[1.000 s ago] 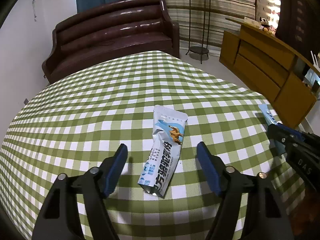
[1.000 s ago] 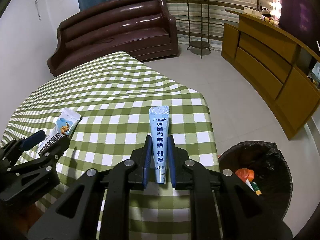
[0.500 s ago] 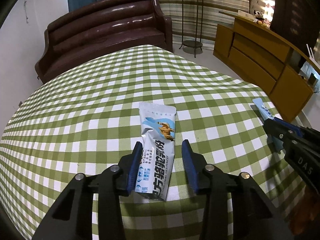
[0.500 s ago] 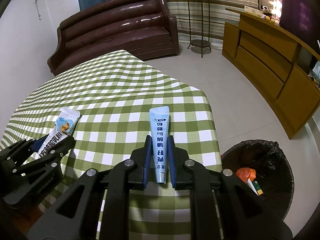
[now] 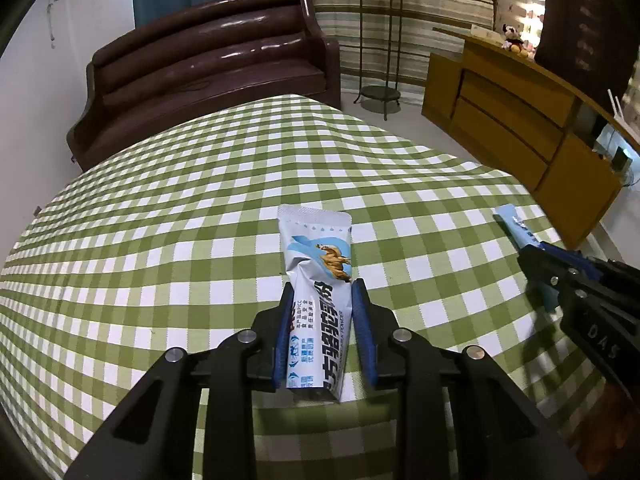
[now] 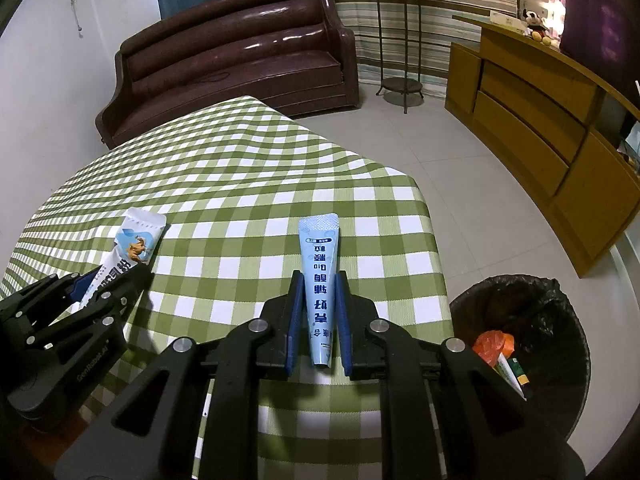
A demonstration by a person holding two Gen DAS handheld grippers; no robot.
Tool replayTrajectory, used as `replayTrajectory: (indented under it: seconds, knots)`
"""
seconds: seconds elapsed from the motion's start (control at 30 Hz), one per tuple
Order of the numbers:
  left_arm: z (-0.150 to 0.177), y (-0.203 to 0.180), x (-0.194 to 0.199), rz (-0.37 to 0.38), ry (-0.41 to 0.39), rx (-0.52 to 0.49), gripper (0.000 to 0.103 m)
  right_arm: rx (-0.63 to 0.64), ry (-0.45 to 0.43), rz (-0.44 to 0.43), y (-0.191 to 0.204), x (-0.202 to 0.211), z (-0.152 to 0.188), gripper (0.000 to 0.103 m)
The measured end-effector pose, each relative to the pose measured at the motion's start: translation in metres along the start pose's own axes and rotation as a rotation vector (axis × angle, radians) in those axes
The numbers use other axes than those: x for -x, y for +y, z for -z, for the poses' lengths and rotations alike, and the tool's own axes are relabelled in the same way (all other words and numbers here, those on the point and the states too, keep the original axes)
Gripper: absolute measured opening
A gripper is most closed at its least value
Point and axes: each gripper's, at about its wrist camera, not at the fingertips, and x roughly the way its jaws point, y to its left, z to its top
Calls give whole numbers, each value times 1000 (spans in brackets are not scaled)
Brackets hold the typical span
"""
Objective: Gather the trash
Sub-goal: 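Grasp the white-and-blue snack packet with the left tool, then carry the snack packet and toothpaste tube over the bin with both tools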
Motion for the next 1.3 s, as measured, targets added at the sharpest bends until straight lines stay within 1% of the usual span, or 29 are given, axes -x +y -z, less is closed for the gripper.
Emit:
replayTrajectory:
  seconds: [0.3,0.63,0.87,1.13,1.3]
  knots:
    - [4,1,9,4,-20,3,29,-5,-1,-1,2,1,2,16]
    - [18,-1,26,-7,-36,1,29,-14,-13,-6,2,16,10,16]
    - [31,-5,51,-11,-65,-8,29,-22,-20,-15,2,35,27,16]
    - [50,-19,76,18,-73,-12,29,-33,-27,-19,-4,62,51,16]
    - [59,-28,88,27,-81,-17,29,-41,-37,-14,-14,78,61,16]
